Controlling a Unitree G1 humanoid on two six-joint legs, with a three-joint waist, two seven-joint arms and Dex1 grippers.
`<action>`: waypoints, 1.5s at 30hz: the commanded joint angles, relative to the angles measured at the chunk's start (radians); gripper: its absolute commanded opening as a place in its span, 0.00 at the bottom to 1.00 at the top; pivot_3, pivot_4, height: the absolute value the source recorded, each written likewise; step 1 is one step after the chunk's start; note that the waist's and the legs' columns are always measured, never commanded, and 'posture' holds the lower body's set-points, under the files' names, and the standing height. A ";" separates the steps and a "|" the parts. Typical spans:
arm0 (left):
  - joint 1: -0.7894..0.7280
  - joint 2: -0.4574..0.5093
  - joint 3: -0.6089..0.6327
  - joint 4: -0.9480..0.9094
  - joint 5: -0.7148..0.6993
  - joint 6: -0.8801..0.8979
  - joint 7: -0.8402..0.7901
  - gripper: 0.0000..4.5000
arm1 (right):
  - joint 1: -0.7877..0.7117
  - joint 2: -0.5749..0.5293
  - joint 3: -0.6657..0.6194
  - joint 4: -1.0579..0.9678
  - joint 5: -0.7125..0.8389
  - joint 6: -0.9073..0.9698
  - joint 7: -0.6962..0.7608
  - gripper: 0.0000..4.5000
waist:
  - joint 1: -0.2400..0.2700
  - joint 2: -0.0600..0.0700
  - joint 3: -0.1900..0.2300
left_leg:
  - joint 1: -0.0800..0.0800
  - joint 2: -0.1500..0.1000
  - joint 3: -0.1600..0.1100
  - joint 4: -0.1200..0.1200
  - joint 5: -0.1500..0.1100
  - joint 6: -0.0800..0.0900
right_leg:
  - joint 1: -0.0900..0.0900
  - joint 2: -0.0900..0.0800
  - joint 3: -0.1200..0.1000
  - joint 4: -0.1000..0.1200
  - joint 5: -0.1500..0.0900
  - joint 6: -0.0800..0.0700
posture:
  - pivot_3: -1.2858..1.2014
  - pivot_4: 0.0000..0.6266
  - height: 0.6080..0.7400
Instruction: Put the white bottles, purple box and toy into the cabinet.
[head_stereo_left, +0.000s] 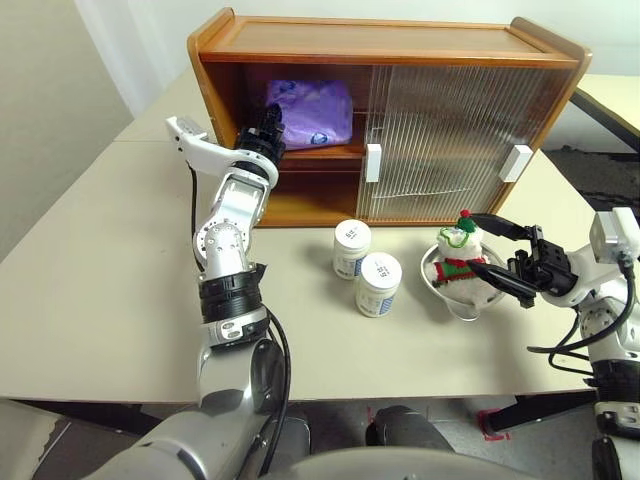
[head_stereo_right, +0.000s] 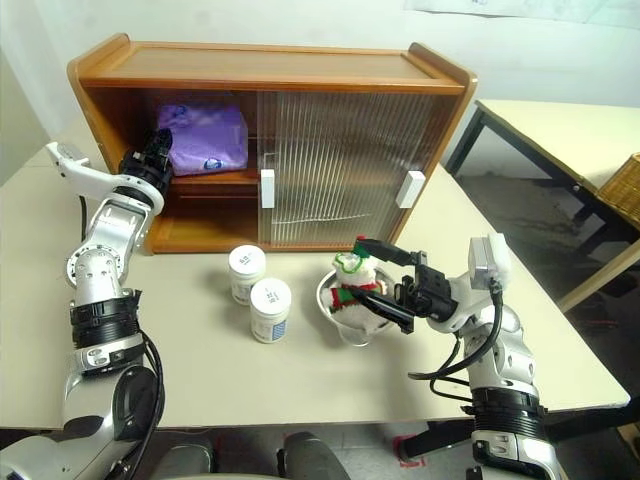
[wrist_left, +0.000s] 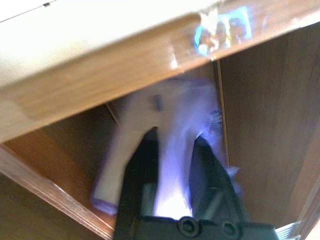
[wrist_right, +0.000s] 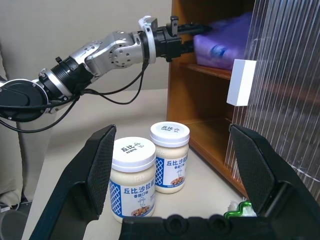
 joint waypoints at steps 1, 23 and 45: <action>-0.006 -0.009 -0.017 -0.001 0.009 0.006 -0.005 0.56 | 0.006 -0.008 0.001 -0.013 -0.009 -0.007 0.005 1.00 | 0.000 0.000 0.000 | 0.000 0.000 0.000 0.000 0.000 0.000 | 0.000 0.000 0.000 0.000 0.000 0.000 | 0.48 0.00 1.00; 0.241 0.239 -0.212 -0.346 0.149 0.123 -0.254 0.48 | 0.014 -0.006 0.012 0.000 -0.014 -0.002 0.018 1.00 | 0.004 0.000 0.000 | 0.001 0.000 0.000 0.001 0.000 0.000 | 0.001 0.000 0.000 0.001 0.002 -0.003 | 0.49 0.00 1.00; 0.127 0.358 -0.420 -0.069 0.625 0.032 -0.466 0.01 | 0.049 0.013 0.019 -0.044 -0.016 -0.001 -0.013 1.00 | -0.002 0.000 0.000 | 0.000 0.000 0.000 0.001 -0.001 0.001 | 0.000 0.000 0.000 0.000 0.003 -0.006 | 0.47 0.00 1.00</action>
